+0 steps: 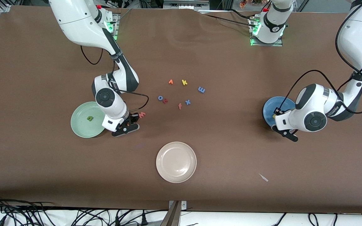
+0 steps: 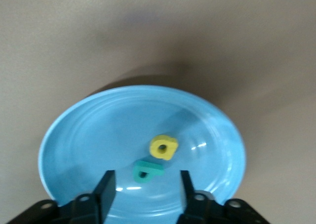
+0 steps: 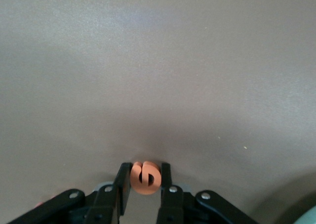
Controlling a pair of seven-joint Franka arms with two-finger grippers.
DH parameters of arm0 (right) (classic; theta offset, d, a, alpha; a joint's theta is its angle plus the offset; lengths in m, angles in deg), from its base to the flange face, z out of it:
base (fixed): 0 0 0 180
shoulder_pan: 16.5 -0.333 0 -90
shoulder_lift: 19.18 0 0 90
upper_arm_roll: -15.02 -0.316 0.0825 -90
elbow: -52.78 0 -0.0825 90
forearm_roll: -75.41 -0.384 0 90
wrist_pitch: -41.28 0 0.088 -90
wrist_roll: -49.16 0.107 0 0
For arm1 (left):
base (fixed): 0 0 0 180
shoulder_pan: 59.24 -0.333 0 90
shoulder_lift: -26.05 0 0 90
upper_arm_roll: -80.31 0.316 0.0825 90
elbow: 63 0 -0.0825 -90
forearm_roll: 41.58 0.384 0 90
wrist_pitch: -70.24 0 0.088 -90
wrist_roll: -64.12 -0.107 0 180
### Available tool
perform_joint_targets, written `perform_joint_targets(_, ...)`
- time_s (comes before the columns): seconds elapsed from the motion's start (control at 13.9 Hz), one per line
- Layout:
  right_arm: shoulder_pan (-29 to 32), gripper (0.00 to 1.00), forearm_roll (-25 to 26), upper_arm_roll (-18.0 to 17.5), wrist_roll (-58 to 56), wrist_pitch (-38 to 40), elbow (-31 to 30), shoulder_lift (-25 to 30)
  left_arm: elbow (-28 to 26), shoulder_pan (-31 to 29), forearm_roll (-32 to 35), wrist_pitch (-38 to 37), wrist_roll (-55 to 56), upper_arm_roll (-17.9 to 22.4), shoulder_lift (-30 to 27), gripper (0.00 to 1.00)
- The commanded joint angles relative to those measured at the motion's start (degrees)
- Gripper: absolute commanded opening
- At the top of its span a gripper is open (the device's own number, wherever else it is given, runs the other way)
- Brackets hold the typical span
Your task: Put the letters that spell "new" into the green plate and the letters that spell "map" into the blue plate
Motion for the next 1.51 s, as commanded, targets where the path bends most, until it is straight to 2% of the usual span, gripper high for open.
perform_joint_targets(0.0, -0.02, 0.22, -0.31, 2.79, -3.15, 5.77, 0.49, 3.51, -0.71, -0.06, -5.73, 0.09, 8.91, -1.78, -2.79, 1.0)
perform_joint_targets(0.14, 0.07, 0.22, -0.66, 6.22, -9.82, 14.73, 3.66, 5.44, -1.93, -0.06, -6.46, 0.35, 19.97, -5.29, -2.88, 1.0)
perform_joint_targets(0.29, 0.07, 0.22, -0.75, 9.82, -15.97, 19.42, 4.02, 6.94, -3.86, -0.14, -6.55, 2.09, 32.27, -8.72, -2.88, 1.0)
perform_joint_targets(0.43, 0.24, 0.26, -0.84, 12.64, -19.85, 20.23, 2.62, 7.82, -7.63, -0.41, -6.46, 6.92, 43.09, -11.98, -3.49, 1.0)
perform_joint_targets(0.5, 0.33, 0.3, -0.84, 13.35, -20.3, 19.97, 1.83, 7.83, -10.69, -0.41, -6.2, 10.42, 48.45, -12.95, -4.54, 1.0)
perform_joint_targets(0.65, 0.51, 0.32, -0.93, 14.23, -20.48, 19.09, 0.51, 7.57, -17.46, -0.32, -5.93, 19.38, 58.65, -14.45, -7.35, 1.0)
perform_joint_targets(0.79, 1.12, 0.34, -1.27, 14.23, -20.39, 16.72, -1.51, 7.56, -21.87, 0.82, -5.23, 26.16, 70.15, -16.03, -8.68, 1.0)
perform_joint_targets(0.86, 1.12, 0.4, -1.36, 14.15, -20.22, 16.71, -1.69, 7.56, -22.5, 2.74, -3.57, 27.5, 75.78, -16.04, -8.6, 1.0)
perform_joint_targets(1.01, 1.12, 0.53, -1.45, 13.71, -19.34, 17.06, -1.52, 7.74, -22.15, 8.09, 1.34, 27.77, 89.83, -15.51, -7.46, 1.0)
perform_joint_targets(1.15, 0.6, 0.55, -2.94, 13.27, -17.07, 17.41, -1.43, 7.83, -21.63, 12.14, 6.35, 27.95, 103.63, -15.33, -5.44, 1.0)
perform_joint_targets(1.44, 0.6, 0.56, -2.95, 6.34, -6.54, 16.63, -1.34, 8.71, -19.08, 20.22, 13.92, 28.12, 121.77, -13.23, -0.35, 1.0)
